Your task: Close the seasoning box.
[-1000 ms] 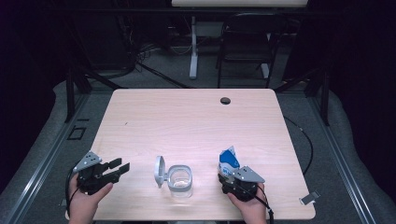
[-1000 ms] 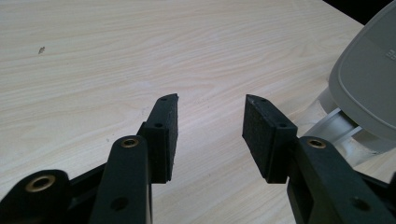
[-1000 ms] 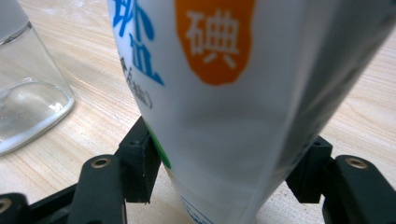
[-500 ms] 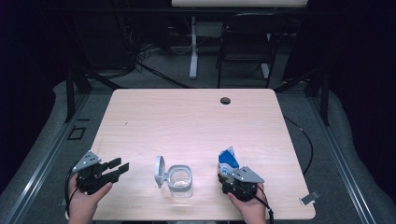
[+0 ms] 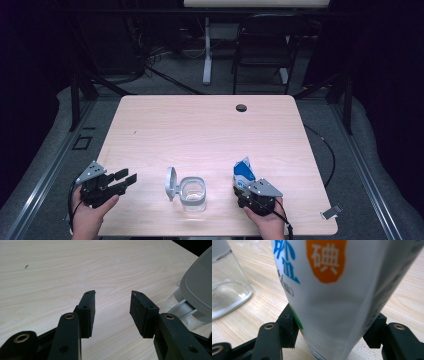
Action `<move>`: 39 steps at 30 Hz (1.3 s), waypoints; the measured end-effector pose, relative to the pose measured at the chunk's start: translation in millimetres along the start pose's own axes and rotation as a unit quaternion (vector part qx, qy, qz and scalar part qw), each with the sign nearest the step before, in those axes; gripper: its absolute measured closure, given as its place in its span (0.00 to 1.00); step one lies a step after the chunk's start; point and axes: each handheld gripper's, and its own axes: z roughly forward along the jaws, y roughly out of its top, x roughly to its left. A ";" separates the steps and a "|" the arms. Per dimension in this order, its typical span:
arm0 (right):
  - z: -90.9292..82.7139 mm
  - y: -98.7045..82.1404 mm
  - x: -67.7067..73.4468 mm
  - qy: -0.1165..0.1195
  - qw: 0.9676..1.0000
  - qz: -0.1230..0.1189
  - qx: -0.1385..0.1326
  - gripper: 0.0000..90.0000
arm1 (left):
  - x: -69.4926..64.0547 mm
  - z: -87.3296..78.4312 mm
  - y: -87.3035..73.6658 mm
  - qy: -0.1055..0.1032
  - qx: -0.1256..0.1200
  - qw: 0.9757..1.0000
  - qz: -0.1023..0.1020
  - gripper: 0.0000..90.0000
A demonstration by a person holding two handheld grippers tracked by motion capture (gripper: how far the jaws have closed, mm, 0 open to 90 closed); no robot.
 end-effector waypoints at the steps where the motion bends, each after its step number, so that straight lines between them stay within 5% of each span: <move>1: 0.0 0.0 0.0 0.000 1.000 0.000 0.000 0.45 | 0.0 0.0 0.0 0.000 0.000 1.000 0.000 0.63; 26: -1.0 0.9 2.6 0.002 1.000 -0.013 -0.002 0.46 | 3.3 -4.1 2.2 0.002 -0.001 1.000 0.000 0.63; 39: -6.6 16.7 10.6 0.007 0.999 -0.033 0.003 0.46 | 5.7 -9.1 3.7 0.000 -0.013 1.000 -0.004 0.62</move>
